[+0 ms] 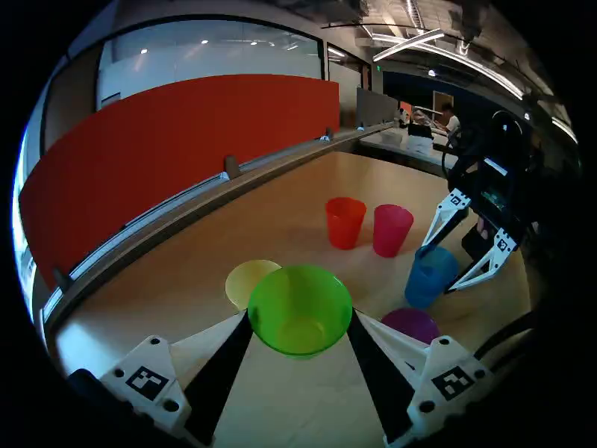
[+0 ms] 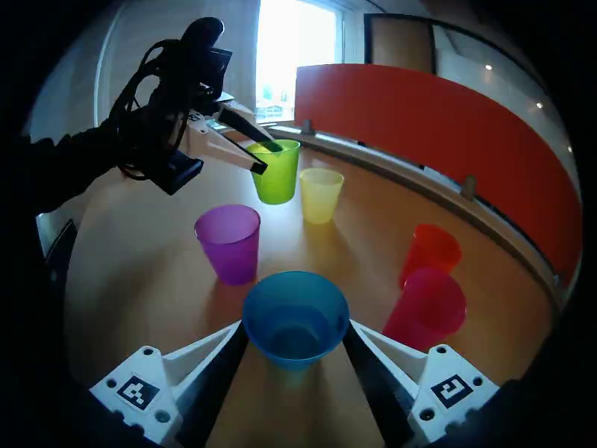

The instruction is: Pour water

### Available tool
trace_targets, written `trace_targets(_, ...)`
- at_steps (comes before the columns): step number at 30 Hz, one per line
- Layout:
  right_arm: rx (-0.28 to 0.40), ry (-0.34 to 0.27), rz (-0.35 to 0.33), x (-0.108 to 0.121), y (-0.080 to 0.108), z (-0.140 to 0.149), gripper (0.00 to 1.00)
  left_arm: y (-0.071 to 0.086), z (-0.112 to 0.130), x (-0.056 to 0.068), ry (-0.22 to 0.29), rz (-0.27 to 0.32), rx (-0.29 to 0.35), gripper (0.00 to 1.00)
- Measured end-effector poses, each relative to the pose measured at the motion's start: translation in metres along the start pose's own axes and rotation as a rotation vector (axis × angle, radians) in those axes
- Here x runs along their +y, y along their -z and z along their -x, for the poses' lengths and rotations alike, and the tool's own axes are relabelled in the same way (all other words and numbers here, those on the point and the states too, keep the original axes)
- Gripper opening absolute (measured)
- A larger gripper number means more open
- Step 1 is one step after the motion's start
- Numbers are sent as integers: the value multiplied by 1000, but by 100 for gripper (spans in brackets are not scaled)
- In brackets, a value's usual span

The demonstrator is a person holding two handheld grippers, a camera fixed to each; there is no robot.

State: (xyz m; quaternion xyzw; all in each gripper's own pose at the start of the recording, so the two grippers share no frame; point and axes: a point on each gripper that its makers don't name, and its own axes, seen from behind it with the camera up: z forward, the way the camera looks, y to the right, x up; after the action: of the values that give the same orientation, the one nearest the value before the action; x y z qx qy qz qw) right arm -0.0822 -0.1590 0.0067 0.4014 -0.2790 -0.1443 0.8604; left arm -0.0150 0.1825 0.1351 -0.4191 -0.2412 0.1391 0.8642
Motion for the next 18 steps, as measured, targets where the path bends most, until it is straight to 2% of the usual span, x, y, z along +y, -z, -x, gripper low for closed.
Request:
trace_targets(9,31,-13,9,1,0,-2,90,-1,-2,0,9,-1,13,86)
trace_targets(18,148,-30,22,-1,4,-27,90,2,-5,0,4,-6,22,86)
